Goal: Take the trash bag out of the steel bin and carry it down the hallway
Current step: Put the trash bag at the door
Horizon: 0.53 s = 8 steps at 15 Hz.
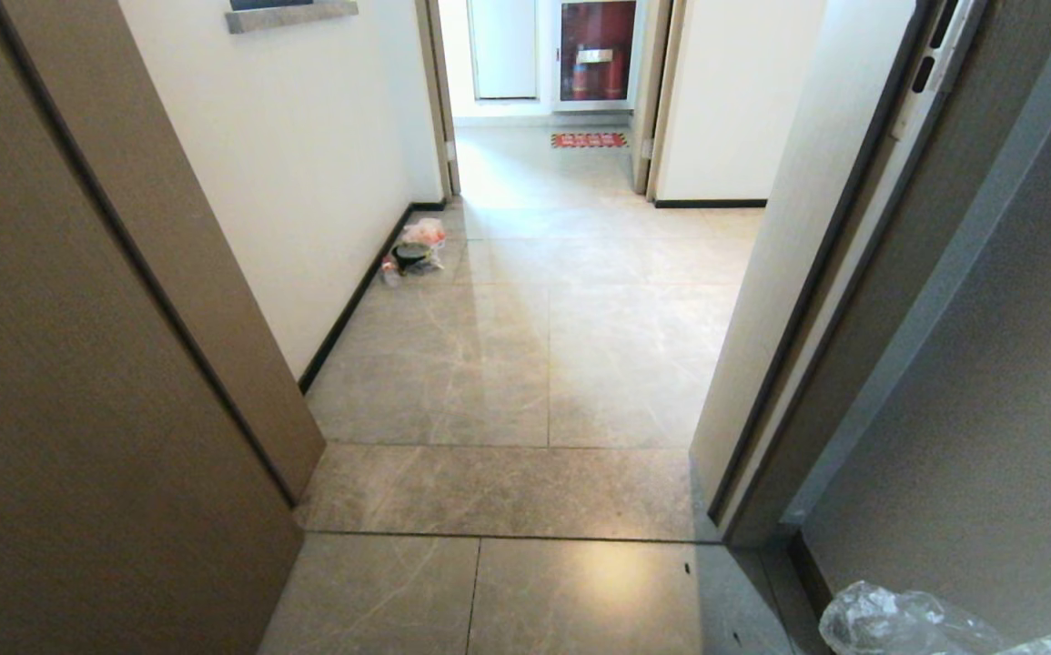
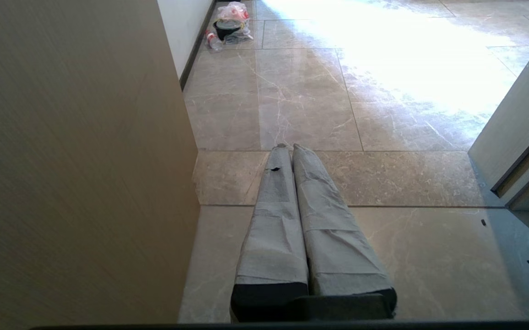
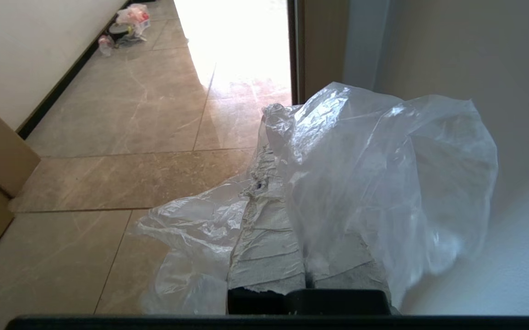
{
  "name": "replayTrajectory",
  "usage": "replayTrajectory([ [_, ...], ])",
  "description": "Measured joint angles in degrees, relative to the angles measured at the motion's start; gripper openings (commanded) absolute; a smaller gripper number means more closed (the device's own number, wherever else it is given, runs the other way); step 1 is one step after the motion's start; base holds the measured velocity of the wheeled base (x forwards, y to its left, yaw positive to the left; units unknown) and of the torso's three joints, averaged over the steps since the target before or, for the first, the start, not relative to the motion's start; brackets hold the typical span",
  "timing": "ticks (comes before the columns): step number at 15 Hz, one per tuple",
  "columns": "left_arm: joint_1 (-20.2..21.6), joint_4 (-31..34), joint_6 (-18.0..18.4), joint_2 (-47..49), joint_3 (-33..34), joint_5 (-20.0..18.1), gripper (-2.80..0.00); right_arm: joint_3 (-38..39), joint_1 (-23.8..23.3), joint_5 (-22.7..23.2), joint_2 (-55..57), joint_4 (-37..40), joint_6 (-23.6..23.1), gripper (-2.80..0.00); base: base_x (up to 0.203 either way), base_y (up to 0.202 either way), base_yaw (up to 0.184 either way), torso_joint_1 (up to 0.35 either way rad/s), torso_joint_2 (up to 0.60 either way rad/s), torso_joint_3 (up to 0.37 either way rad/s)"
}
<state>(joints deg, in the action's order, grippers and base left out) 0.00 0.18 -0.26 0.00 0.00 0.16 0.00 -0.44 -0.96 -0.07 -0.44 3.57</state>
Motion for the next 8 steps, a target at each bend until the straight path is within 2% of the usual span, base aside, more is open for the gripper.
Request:
replayTrajectory([
  [4, 0.0, 0.0, 0.0, 0.0, 0.0, 0.0, -2.8, 0.0, 0.0, 0.0, 0.0, 0.0, 0.0, -2.8, 0.0, 0.0, 0.0, 0.0, 0.0, 0.0],
  [6, 0.0, 0.0, 0.0, 0.0, 0.0, 0.0, -2.8, 0.0, 0.0, 0.0, 0.0, 0.0, 0.0, -2.8, -0.001, 0.112, -0.002, 0.004, 0.0, 0.002],
  [8, 0.0, 0.0, 0.0, 0.0, 0.0, 0.0, -2.8, 0.0, 0.0, 0.0, 0.0, 0.0, 0.0, -2.8, 0.0, 0.182, -0.004, 0.004, 0.0, 0.002],
])
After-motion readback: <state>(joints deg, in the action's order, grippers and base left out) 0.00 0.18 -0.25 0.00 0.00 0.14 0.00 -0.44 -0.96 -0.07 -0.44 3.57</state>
